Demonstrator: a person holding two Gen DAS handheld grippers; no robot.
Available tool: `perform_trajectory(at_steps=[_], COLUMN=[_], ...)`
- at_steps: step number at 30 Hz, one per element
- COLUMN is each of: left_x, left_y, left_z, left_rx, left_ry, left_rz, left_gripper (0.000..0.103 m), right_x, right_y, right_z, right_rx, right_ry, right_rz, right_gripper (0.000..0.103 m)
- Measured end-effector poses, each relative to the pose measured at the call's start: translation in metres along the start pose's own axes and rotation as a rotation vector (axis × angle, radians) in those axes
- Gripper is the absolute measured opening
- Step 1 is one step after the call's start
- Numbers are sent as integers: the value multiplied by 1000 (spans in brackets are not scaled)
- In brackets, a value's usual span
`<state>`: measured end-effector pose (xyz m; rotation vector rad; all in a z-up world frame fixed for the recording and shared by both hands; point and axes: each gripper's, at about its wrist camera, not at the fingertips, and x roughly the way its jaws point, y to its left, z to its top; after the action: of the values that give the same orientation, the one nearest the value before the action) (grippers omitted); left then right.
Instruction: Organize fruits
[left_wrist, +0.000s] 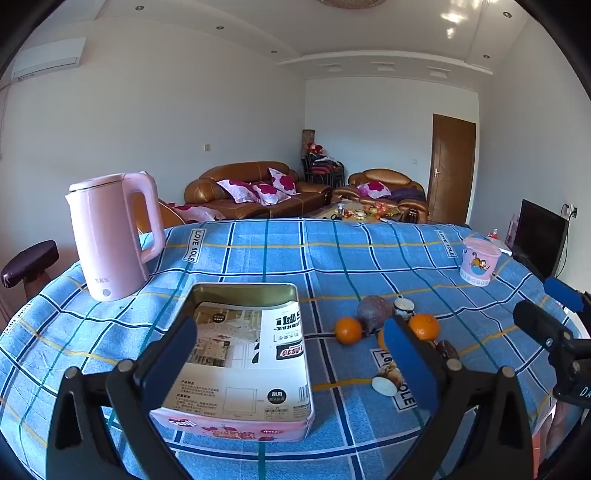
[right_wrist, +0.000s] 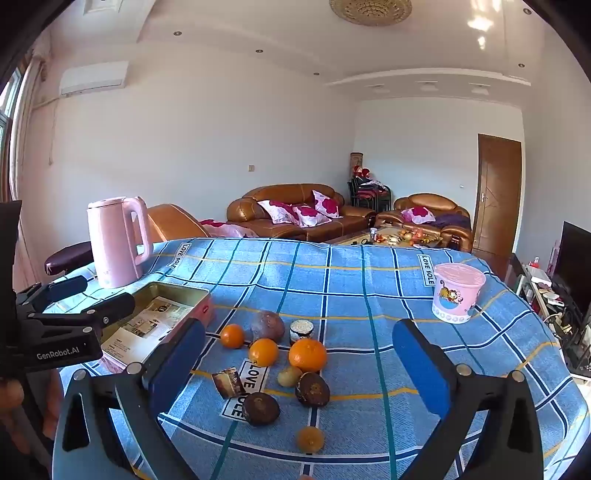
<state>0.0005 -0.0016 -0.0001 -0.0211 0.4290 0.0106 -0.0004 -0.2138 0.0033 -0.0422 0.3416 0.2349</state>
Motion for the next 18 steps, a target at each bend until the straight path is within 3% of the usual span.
perform_trajectory(at_steps=[18], left_x=[-4], left_y=[1], left_z=[1], left_rx=[-16], left_ry=[-8], left_rz=[-10], left_gripper=[103], right_x=[-8], right_y=[-10], right_z=[0], right_rx=[18], right_ry=[-3], right_rz=[-24], right_gripper=[102])
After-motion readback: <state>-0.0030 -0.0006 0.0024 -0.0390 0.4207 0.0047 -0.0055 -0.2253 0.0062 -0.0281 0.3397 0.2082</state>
